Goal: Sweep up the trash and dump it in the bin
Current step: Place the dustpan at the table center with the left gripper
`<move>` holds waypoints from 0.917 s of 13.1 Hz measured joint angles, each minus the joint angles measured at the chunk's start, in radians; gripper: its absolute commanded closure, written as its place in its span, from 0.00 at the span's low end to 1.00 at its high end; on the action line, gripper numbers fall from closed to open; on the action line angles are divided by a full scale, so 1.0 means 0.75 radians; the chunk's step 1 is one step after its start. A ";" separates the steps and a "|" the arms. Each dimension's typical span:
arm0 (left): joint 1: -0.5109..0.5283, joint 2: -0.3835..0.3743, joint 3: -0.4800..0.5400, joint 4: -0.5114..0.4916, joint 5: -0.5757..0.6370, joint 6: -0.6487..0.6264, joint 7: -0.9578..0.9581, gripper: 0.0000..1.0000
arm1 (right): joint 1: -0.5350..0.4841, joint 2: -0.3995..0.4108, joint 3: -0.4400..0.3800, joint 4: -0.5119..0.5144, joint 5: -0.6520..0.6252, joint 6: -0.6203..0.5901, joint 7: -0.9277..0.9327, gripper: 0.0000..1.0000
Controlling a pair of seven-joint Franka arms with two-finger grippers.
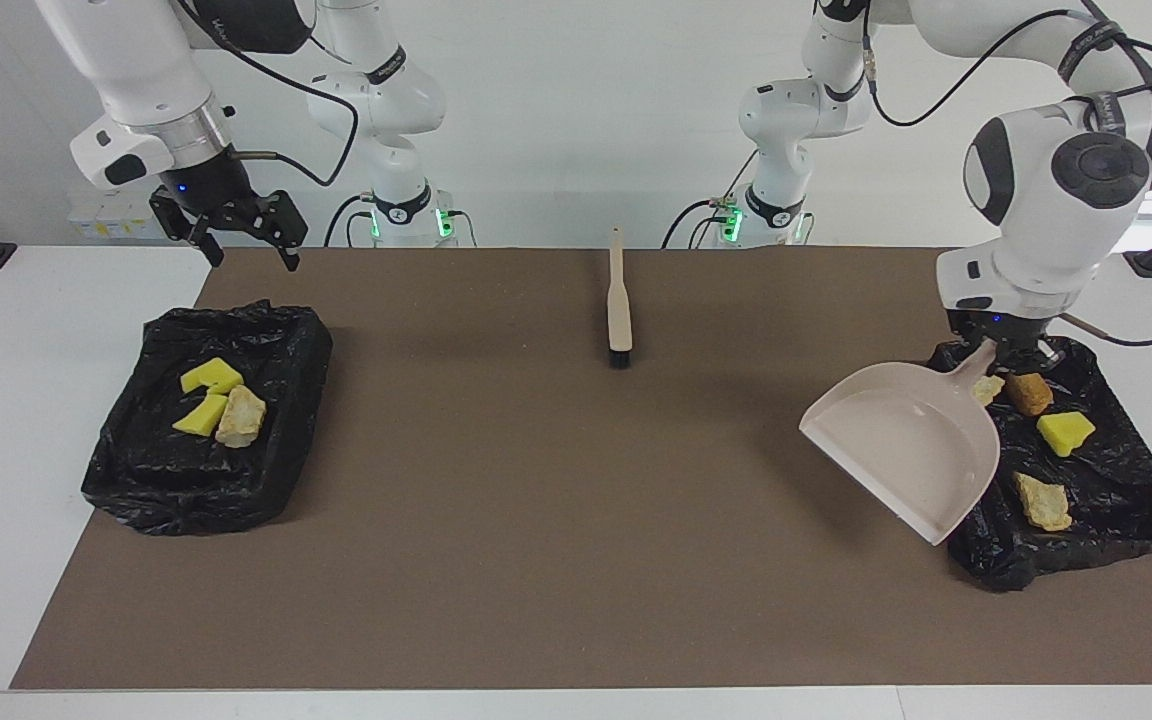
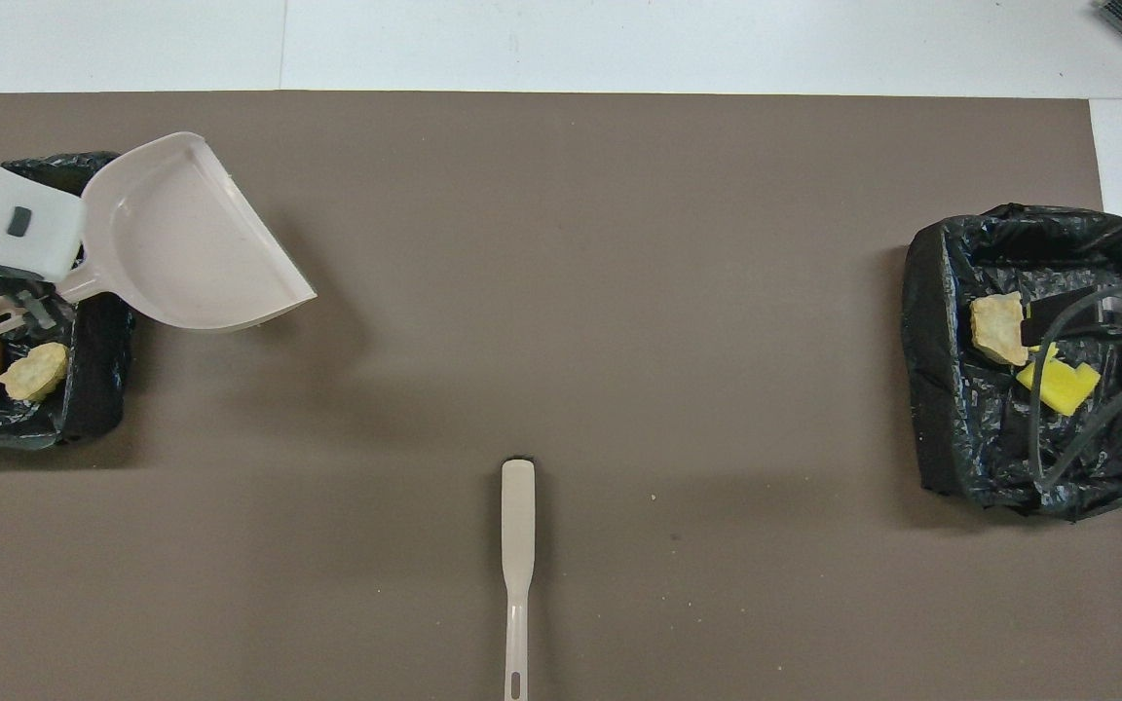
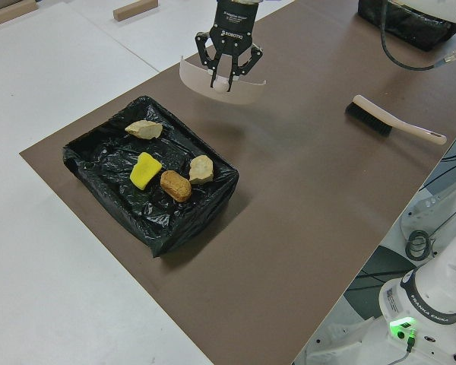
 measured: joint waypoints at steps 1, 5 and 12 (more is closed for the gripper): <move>-0.027 -0.014 -0.001 -0.038 -0.044 0.024 -0.124 1.00 | 0.006 0.000 0.002 -0.003 0.000 0.000 0.000 0.00; -0.206 -0.015 -0.003 -0.121 -0.119 0.102 -0.764 1.00 | 0.000 0.000 0.000 -0.010 0.000 0.000 0.001 0.00; -0.523 0.143 -0.005 -0.139 -0.358 0.497 -1.634 1.00 | 0.001 0.000 0.001 -0.011 0.000 0.000 0.001 0.00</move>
